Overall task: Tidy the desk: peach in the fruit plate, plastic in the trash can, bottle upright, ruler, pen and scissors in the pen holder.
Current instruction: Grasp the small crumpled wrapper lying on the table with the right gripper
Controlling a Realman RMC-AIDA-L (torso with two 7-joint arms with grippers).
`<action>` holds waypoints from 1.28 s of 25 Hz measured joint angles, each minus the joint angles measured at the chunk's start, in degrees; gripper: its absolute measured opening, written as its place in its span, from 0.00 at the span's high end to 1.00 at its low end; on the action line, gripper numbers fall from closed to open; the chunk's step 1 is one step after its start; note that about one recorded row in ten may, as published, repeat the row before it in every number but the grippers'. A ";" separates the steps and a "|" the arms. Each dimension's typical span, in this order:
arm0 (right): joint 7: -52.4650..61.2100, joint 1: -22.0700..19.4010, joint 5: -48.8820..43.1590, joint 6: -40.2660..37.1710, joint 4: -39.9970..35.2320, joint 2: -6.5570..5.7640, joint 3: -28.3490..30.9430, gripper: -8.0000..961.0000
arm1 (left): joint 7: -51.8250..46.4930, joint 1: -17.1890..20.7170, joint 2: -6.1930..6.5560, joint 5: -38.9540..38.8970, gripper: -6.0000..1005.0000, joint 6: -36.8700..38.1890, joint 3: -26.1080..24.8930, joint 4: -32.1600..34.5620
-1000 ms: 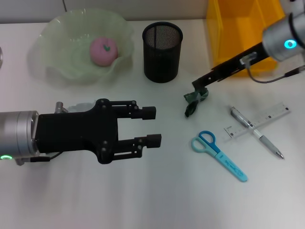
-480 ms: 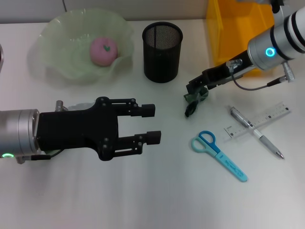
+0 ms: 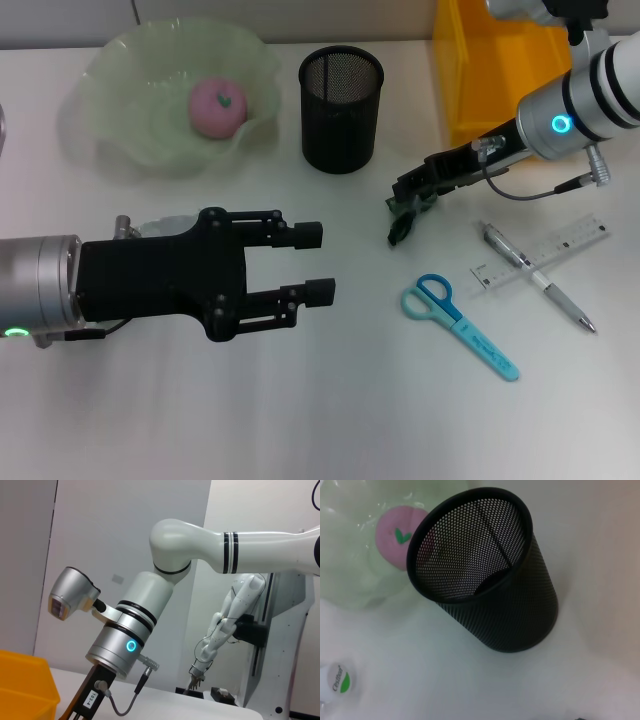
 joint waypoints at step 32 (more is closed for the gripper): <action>-1.21 0.52 0.44 4.09 3.68 0.23 -0.69 0.35 | 0.72 -0.38 0.00 0.00 0.43 -0.05 0.02 -1.40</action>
